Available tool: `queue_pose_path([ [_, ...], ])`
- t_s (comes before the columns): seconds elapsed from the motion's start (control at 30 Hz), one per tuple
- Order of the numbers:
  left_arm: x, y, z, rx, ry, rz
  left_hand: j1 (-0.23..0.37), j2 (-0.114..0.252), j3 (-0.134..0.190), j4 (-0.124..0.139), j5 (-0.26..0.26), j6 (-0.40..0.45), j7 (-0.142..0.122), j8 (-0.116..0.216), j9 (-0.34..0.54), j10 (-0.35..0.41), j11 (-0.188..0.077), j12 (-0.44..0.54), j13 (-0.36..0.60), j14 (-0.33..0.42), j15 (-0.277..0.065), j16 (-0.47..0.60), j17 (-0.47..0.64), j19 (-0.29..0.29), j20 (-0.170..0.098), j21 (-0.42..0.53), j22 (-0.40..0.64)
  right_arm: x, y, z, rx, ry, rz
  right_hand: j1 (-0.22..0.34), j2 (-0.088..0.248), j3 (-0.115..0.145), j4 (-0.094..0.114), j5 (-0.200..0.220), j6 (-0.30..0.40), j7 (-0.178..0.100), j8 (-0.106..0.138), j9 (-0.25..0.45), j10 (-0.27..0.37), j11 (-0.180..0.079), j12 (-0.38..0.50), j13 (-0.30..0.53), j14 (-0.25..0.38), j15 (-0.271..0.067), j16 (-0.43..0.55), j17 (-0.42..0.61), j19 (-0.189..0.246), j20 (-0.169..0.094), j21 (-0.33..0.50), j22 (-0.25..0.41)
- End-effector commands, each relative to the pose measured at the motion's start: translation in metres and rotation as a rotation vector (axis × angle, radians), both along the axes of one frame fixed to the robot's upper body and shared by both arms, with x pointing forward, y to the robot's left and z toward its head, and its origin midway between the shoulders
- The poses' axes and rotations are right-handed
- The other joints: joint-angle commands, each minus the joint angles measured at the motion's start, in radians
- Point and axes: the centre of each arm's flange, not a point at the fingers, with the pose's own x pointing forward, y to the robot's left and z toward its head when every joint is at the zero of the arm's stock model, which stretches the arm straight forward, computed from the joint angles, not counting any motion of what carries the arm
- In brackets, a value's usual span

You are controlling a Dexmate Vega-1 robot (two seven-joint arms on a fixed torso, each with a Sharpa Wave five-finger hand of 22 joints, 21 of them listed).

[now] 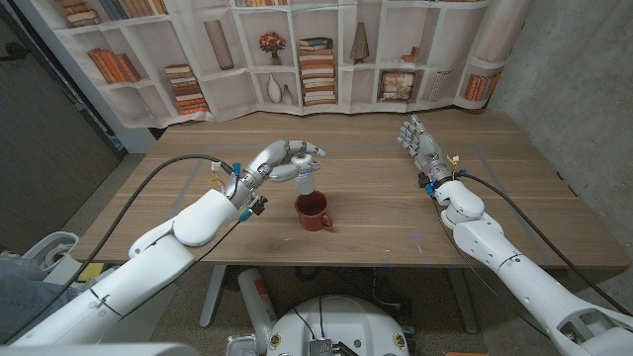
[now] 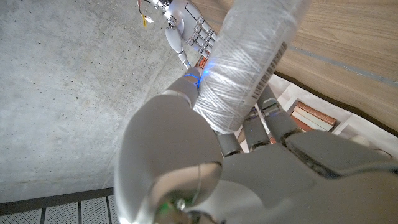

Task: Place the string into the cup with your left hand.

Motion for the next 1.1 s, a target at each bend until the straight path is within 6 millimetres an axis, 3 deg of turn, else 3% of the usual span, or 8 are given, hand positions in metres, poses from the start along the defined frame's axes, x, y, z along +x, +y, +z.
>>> queue_pose_path([
  [0.03, 0.006, -0.003, -0.008, -0.002, 0.030, -0.009, 0.012, 0.016, 0.009, 0.001, 0.003, 0.011, 0.000, -0.004, 0.002, 0.011, 0.000, -0.003, 0.004, 0.076, -0.117, -0.002, 0.005, -0.006, 0.003, 0.011, 0.003, 0.001, 0.000, -0.001, 0.004, 0.003, -0.001, 0.003, 0.009, 0.000, -0.004, -0.003, 0.004, 0.000, 0.002, 0.003, 0.011, 0.001, 0.004, 0.006, 0.009, 0.000, 0.003, 0.003, 0.003, -0.004, 0.001, 0.003],
  [1.1, 0.011, -0.006, -0.031, -0.005, 0.089, 0.014, 0.009, 0.011, 0.018, -0.001, 0.002, 0.015, -0.004, -0.006, 0.002, 0.015, -0.001, -0.014, 0.016, 0.076, -0.114, -0.007, 0.013, -0.012, 0.003, 0.026, 0.001, 0.004, -0.001, -0.012, 0.011, 0.023, 0.007, 0.003, 0.012, -0.001, -0.006, -0.006, 0.005, 0.001, 0.002, 0.003, 0.012, 0.000, 0.004, 0.006, 0.010, 0.000, 0.002, 0.004, 0.005, -0.003, 0.001, 0.003],
])
